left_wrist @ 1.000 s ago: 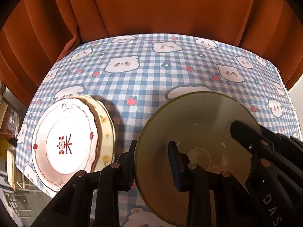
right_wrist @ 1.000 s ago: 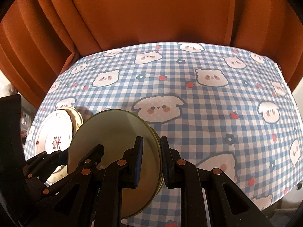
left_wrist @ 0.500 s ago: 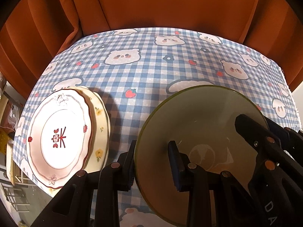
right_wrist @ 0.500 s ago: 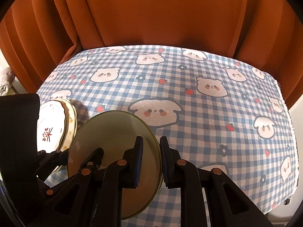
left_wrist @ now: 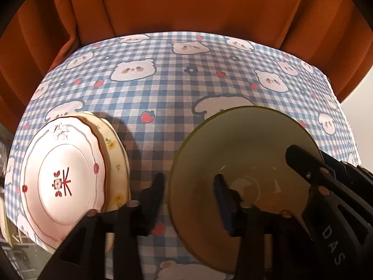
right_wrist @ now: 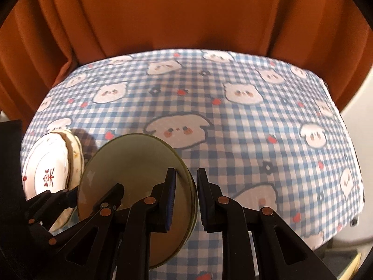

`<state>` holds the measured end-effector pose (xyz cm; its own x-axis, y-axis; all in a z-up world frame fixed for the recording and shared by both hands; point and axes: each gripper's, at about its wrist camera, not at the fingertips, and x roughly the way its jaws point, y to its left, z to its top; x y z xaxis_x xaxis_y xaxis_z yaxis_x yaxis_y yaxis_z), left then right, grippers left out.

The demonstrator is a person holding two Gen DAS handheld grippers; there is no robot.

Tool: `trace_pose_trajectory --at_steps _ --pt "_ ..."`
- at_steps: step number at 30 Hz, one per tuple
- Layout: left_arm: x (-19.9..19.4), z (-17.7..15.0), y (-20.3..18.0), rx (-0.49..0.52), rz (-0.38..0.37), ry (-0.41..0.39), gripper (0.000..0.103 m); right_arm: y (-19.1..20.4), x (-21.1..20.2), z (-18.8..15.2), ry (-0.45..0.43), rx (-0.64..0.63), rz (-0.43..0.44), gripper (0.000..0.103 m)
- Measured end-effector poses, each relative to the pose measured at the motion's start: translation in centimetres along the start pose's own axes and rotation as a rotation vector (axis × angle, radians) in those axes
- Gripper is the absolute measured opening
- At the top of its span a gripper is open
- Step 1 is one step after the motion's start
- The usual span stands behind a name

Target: Organize plates and bowls

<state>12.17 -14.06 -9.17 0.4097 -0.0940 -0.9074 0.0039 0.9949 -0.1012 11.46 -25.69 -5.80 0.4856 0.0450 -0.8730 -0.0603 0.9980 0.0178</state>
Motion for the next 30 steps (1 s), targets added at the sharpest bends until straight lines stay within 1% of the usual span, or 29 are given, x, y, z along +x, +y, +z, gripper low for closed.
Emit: trace_pose_trajectory --at_steps 1,3,4,5,7,9,10,13,16,19,22,25,30 --pt "0.0 0.1 0.4 0.002 -0.013 0.010 0.061 0.1 0.0 0.0 0.006 0.011 -0.010 0.022" --pt "-0.1 0.3 1.1 0.004 -0.055 0.024 0.063 0.4 -0.1 0.0 0.015 0.030 -0.034 0.023" --pt "-0.1 0.4 1.3 0.008 -0.073 0.028 0.068 0.5 -0.2 0.1 0.020 0.042 -0.043 0.025" --pt "0.0 0.5 1.5 0.016 -0.097 0.035 0.071 0.5 -0.3 0.1 0.025 0.050 -0.045 0.028" --pt "0.2 0.6 1.7 0.035 -0.134 0.046 0.073 0.6 -0.4 0.1 0.036 0.072 -0.053 0.037" --pt "0.5 0.6 1.8 0.051 -0.172 0.063 0.074 0.7 -0.4 -0.1 0.043 0.103 -0.077 0.055" --pt "0.7 0.6 1.9 0.054 -0.186 0.071 0.074 0.8 -0.4 -0.2 0.046 0.114 -0.087 0.057" --pt "1.3 0.5 2.0 0.057 -0.221 0.091 0.074 0.7 -0.4 -0.7 0.061 0.145 -0.125 0.059" --pt "2.0 0.5 1.8 0.058 -0.242 0.106 0.074 0.0 0.0 -1.1 0.086 0.185 -0.121 0.059" --pt "2.6 0.5 1.8 0.043 -0.238 0.121 0.074 -0.7 0.5 -1.4 0.108 0.205 -0.109 0.059" --pt "2.9 0.4 1.8 0.027 -0.209 0.123 0.073 -1.5 1.3 -1.6 0.122 0.214 -0.080 0.059" --pt "2.8 0.3 1.7 0.000 -0.180 0.120 0.073 -2.2 2.3 -1.6 0.132 0.220 -0.020 0.059" --pt "2.5 0.2 1.0 0.003 -0.112 0.111 0.073 -3.3 3.7 -1.5 0.143 0.225 0.092 0.059"
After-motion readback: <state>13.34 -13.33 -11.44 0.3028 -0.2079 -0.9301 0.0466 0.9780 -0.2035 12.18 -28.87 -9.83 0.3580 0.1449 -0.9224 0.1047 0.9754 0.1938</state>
